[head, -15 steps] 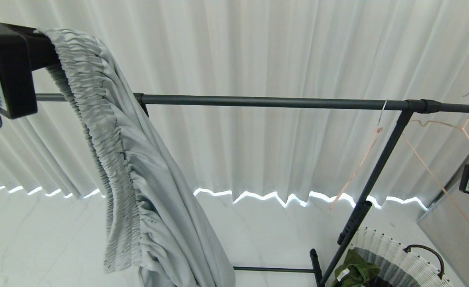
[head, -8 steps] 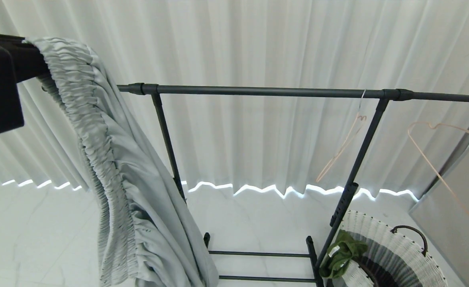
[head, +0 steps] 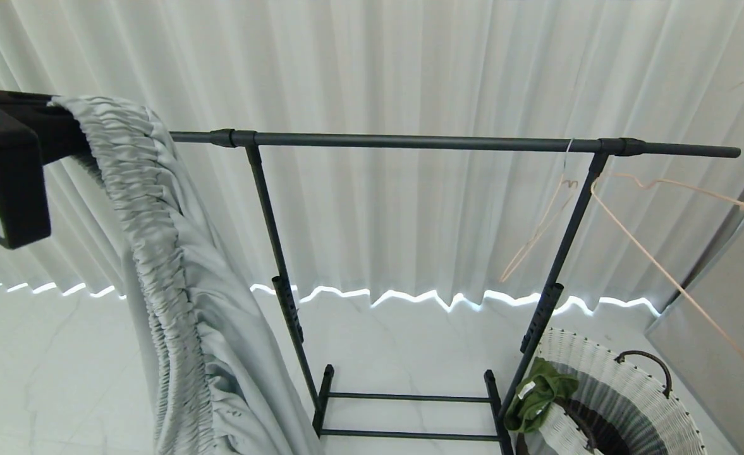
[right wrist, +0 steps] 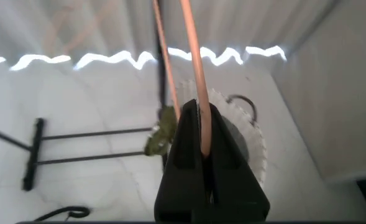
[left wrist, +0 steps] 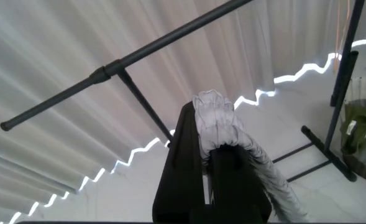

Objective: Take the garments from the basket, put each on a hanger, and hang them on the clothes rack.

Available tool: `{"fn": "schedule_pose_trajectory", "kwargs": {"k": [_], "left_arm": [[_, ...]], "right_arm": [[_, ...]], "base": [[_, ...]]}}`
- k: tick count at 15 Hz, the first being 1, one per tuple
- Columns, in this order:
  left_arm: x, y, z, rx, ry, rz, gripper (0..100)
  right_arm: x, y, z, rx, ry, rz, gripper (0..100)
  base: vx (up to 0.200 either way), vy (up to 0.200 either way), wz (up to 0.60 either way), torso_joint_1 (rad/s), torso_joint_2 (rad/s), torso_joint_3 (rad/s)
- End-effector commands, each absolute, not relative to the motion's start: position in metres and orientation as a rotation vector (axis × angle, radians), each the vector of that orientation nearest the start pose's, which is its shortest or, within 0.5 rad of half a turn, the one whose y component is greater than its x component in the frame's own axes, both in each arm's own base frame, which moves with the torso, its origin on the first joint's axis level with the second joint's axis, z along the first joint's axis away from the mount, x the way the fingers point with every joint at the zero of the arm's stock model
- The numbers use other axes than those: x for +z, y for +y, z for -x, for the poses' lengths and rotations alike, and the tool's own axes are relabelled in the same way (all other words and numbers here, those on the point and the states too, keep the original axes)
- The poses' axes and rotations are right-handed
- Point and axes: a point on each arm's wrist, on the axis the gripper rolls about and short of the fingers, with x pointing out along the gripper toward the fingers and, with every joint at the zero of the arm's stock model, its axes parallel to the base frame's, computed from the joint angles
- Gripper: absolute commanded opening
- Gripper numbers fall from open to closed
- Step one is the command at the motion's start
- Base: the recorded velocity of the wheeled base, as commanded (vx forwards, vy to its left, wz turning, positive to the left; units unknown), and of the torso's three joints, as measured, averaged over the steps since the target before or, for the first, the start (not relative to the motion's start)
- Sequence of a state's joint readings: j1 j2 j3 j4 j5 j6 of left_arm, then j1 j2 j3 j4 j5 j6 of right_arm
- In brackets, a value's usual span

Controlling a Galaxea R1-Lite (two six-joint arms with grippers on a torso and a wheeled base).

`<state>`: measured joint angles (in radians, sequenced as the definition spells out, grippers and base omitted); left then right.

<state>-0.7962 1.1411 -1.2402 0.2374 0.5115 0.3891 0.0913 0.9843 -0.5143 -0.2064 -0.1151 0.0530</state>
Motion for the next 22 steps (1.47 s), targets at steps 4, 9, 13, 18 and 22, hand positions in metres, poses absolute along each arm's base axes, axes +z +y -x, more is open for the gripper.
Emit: {"fn": "schedule_pose_trajectory", "kwargs": {"k": [4, 9, 13, 18, 22], "left_arm": [[0.336, -0.095, -0.112, -0.181, 0.121, -0.498, 0], [0.326, -0.099, -0.116, -0.159, 0.161, -0.438, 0], [0.313, -0.12, -0.137, -0.122, 0.238, -0.308, 0], [0.297, -0.139, -0.158, -0.046, 0.295, -0.314, 0], [0.297, -0.141, -0.167, -0.007, 0.301, -0.319, 0]], "right_arm": [[0.219, 0.044, -0.094, 0.37, 0.186, -0.001, 0], [0.213, 0.072, -0.073, 0.702, 0.247, 0.06, 0], [0.209, 0.092, -0.06, 0.912, 0.297, 0.118, 0], [0.218, 0.112, -0.053, 1.038, 0.304, 0.117, 0], [0.224, 0.114, -0.052, 1.051, 0.29, 0.11, 0]], "base": [[0.0, 0.0, 0.0, 0.0, 0.0, 0.0], [0.0, 0.0, 0.0, 0.0, 0.0, 0.0], [0.0, 0.0, 0.0, 0.0, 0.0, 0.0], [0.0, 0.0, 0.0, 0.0, 0.0, 0.0], [0.0, 0.0, 0.0, 0.0, 0.0, 0.0]]}}
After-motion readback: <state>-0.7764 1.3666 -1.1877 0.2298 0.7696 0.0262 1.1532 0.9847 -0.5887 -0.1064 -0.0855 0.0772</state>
